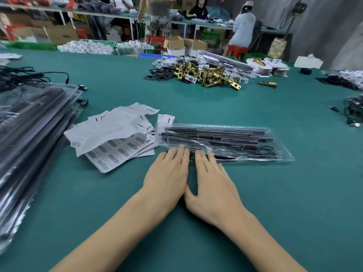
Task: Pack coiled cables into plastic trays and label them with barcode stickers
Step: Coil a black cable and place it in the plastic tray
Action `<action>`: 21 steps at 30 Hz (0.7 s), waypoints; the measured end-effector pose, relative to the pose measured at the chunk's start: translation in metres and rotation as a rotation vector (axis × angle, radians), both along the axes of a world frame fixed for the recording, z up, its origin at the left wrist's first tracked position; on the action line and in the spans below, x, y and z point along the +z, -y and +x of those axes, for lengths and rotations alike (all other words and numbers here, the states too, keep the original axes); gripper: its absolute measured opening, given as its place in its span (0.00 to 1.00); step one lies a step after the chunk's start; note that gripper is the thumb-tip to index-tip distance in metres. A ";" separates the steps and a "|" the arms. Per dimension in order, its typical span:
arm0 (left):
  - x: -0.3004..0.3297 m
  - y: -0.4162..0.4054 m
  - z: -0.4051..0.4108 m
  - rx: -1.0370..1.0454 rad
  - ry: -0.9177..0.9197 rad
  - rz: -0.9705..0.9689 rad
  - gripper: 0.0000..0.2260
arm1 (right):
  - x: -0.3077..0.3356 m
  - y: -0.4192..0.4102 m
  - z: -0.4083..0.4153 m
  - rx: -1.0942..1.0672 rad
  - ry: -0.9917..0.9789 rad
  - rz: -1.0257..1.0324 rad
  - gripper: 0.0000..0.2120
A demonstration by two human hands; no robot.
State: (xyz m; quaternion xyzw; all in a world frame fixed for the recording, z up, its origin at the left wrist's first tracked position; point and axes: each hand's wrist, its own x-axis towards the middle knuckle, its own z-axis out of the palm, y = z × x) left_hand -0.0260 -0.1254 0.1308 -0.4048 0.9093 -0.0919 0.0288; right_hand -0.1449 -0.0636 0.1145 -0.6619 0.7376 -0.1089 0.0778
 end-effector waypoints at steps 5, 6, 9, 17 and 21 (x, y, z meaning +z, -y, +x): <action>-0.009 -0.001 -0.003 -0.032 -0.025 0.005 0.26 | -0.001 -0.001 -0.001 0.005 -0.012 0.000 0.38; -0.011 -0.002 -0.002 -0.035 -0.039 0.010 0.26 | -0.001 -0.001 -0.001 0.006 -0.019 -0.001 0.38; -0.012 -0.003 0.001 -0.032 -0.098 0.026 0.26 | -0.002 -0.002 0.000 0.012 -0.013 -0.012 0.37; -0.013 0.002 0.005 -0.049 -0.188 0.060 0.27 | -0.003 -0.007 0.000 0.031 -0.028 -0.052 0.31; -0.016 0.003 0.006 -0.087 -0.167 0.046 0.27 | -0.001 -0.008 0.001 0.027 -0.083 -0.056 0.30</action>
